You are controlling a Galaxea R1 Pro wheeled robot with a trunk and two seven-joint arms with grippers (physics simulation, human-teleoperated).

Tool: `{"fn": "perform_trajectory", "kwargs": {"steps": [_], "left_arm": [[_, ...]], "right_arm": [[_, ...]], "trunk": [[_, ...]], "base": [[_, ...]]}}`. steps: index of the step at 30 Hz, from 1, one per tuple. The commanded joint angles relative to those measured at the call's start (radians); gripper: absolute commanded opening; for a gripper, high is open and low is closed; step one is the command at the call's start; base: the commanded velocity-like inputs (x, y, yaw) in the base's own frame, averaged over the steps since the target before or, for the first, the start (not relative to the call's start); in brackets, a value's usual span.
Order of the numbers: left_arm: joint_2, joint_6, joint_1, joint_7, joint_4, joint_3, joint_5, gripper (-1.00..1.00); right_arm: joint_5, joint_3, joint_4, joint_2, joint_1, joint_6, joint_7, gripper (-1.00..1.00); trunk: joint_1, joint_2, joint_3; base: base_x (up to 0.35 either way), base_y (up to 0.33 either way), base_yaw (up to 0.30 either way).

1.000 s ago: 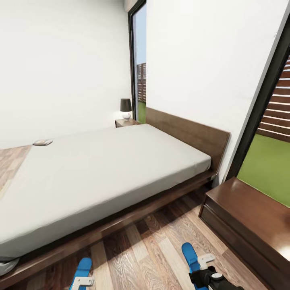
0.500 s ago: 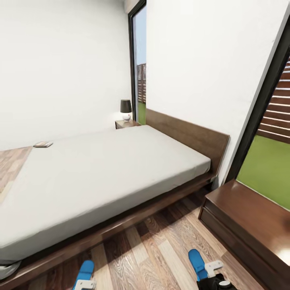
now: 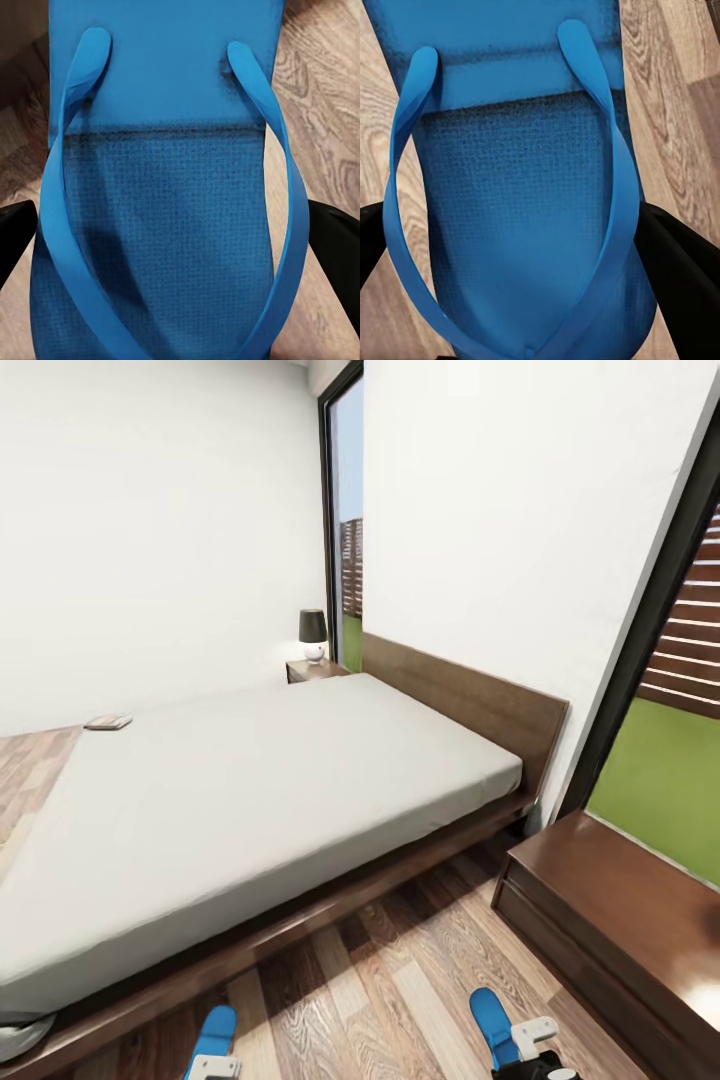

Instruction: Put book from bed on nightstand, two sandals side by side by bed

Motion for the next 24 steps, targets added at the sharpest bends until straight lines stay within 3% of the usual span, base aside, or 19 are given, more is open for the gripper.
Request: {"fn": "perform_trajectory", "kwargs": {"steps": [1, 10, 24], "left_arm": [[0.001, -0.003, 0.000, 0.005, -0.001, -0.009, 0.010, -1.00], [0.002, -0.005, 0.000, 0.005, -0.003, -0.009, 0.012, -1.00], [0.003, -0.006, 0.000, 0.005, -0.003, -0.010, 0.012, -1.00]], "right_arm": [[-0.001, 0.004, -0.002, 0.000, 0.000, 0.004, 0.002, -1.00], [-0.001, 0.005, -0.002, 0.001, 0.000, 0.004, 0.002, -1.00], [-0.001, 0.006, -0.002, 0.009, 0.000, 0.004, 0.003, -1.00]], "trunk": [[0.000, 0.000, -0.001], [0.000, 0.000, -0.001], [0.000, 0.000, -0.001]], "base": [[0.000, 0.000, 0.000], [0.011, 0.000, 0.000], [0.112, 0.000, 0.000]]}}
